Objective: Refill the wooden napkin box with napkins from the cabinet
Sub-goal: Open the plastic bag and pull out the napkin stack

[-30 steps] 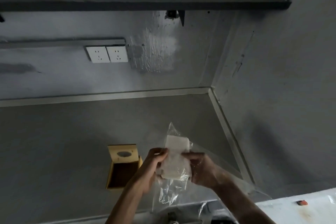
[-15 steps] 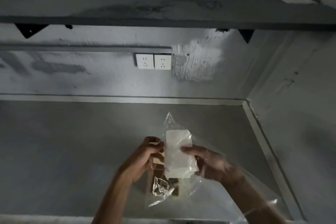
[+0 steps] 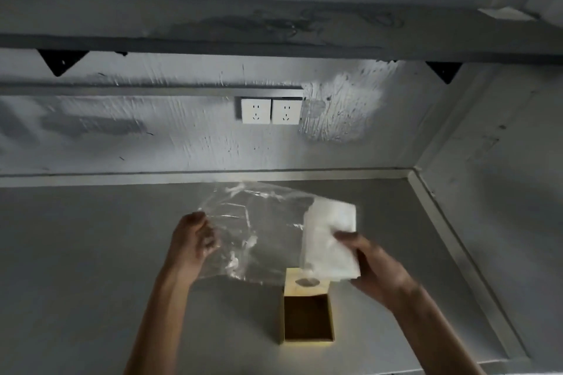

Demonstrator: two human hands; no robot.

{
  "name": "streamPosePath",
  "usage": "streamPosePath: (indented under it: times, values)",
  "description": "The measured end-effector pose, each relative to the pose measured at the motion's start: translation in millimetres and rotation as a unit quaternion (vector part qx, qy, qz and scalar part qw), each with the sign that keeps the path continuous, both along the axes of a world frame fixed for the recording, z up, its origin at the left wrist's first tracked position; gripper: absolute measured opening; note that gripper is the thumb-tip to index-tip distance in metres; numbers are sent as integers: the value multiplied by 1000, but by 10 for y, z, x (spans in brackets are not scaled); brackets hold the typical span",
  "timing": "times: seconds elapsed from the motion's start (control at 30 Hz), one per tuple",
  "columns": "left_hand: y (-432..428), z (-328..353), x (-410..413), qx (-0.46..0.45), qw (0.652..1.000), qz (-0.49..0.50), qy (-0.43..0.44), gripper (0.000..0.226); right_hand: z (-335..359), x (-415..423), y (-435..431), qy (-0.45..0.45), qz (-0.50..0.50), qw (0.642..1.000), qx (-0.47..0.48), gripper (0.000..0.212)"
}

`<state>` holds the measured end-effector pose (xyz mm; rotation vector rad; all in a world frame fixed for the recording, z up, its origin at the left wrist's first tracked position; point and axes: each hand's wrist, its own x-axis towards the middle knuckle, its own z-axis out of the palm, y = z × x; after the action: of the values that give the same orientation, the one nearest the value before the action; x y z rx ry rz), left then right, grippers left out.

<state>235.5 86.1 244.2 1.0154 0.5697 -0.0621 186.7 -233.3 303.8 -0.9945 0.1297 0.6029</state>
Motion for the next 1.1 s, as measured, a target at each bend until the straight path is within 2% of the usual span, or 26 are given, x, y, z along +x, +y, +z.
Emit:
streamPosePath:
  times: [0.1,0.17,0.33,0.43,0.53,0.6,0.63,0.7,0.73,0.77,0.8,0.83,0.87,0.9,0.93,0.97,1.0,1.03,1.07,1.1]
  values:
    - [260,-366,43,18,995,66,69,24,-58,88,-85,-40,-127,991,7,47]
    - [315,-572,19,15,994,70,87,23,-73,136,-109,-31,-184,982,4,45]
    - [151,-1036,45,-123,975,127,131,24,-127,104,38,0,-209,978,3,36]
    - [-21,-1204,13,-172,960,155,159,38,-204,2,154,10,-216,976,14,31]
    - [-113,-1278,-78,-246,939,194,140,41,-284,-95,207,34,-258,965,17,36]
    - [-149,-1250,-147,-196,957,167,134,34,-315,-160,210,64,-291,954,19,45]
    - [-150,-1257,-189,-147,969,135,146,45,-330,-193,205,77,-301,950,20,48]
    - [-99,-1433,-257,-69,981,69,170,96,-339,-255,204,91,-308,947,18,48]
    - [-83,-1573,-265,-56,982,34,180,123,-338,-281,210,93,-302,949,19,45]
    - [-85,-1683,-243,-74,981,1,179,138,-353,-311,209,98,-297,950,17,41]
    - [-60,-1822,-228,-122,977,-2,175,133,-358,-339,217,99,-292,951,16,38]
    - [-55,-1855,-255,-159,970,-12,182,108,-372,-365,221,98,-290,952,14,35]
    - [-63,-1792,-242,-203,959,6,198,72,-382,-389,223,95,-285,954,14,34]
    - [-79,-1836,-222,-195,951,30,238,37,-405,-408,213,90,-283,955,14,35]
    - [-27,-1961,-226,-108,957,24,269,20,-417,-428,197,86,-277,957,19,37]
    - [-17,-2066,-239,-20,961,13,275,20,-442,-448,162,83,-274,958,20,39]
    - [-13,-2228,-282,40,961,-38,270,32,-446,-467,121,77,-263,961,29,39]
    - [-71,-2275,-360,178,952,-26,248,57,-458,-483,73,72,-251,965,33,40]
    - [-160,-2130,-433,209,945,6,252,75,-461,-498,28,68,-238,968,26,41]
    - [-307,-1917,-445,207,948,61,234,77,-470,-508,-28,57,-224,973,4,45]
